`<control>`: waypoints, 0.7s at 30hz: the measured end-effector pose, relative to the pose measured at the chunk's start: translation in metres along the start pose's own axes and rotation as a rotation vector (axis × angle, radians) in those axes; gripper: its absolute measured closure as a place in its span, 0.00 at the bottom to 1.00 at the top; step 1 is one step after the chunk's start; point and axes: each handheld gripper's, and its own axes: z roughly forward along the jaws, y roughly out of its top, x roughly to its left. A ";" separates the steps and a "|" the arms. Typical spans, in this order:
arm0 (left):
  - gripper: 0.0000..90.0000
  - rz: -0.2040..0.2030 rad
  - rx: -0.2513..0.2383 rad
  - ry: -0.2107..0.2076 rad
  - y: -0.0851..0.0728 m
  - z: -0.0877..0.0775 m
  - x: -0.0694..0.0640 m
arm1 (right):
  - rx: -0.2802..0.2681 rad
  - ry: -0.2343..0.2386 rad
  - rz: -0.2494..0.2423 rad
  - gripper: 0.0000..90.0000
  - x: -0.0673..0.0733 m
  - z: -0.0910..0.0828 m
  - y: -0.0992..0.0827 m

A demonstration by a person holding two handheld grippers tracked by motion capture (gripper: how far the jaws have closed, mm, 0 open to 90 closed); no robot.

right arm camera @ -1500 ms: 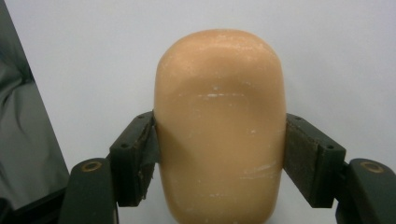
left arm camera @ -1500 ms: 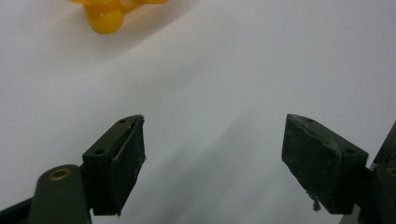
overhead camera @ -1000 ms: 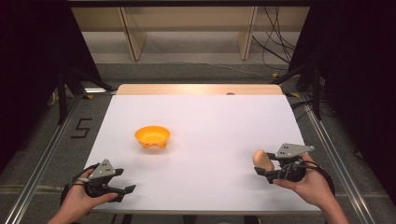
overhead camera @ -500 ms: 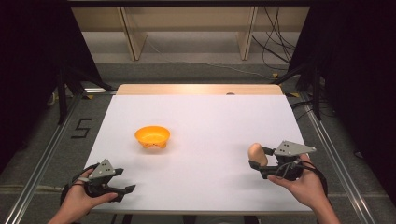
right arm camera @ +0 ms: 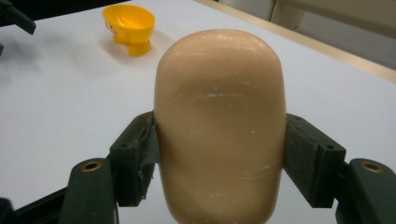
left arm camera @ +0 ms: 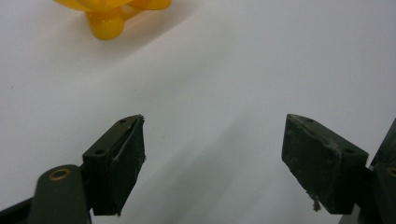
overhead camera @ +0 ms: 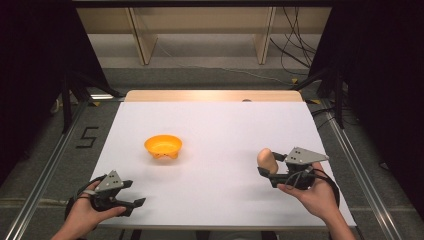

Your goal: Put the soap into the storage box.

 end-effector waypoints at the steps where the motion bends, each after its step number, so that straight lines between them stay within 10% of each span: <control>1: 0.23 0.000 0.000 0.000 0.000 0.000 0.000 | 0.000 0.000 0.000 0.37 0.000 0.000 0.000; 21: 0.24 0.014 -0.022 0.009 0.001 -0.002 0.001 | -0.075 0.013 -0.059 0.37 0.009 0.023 0.022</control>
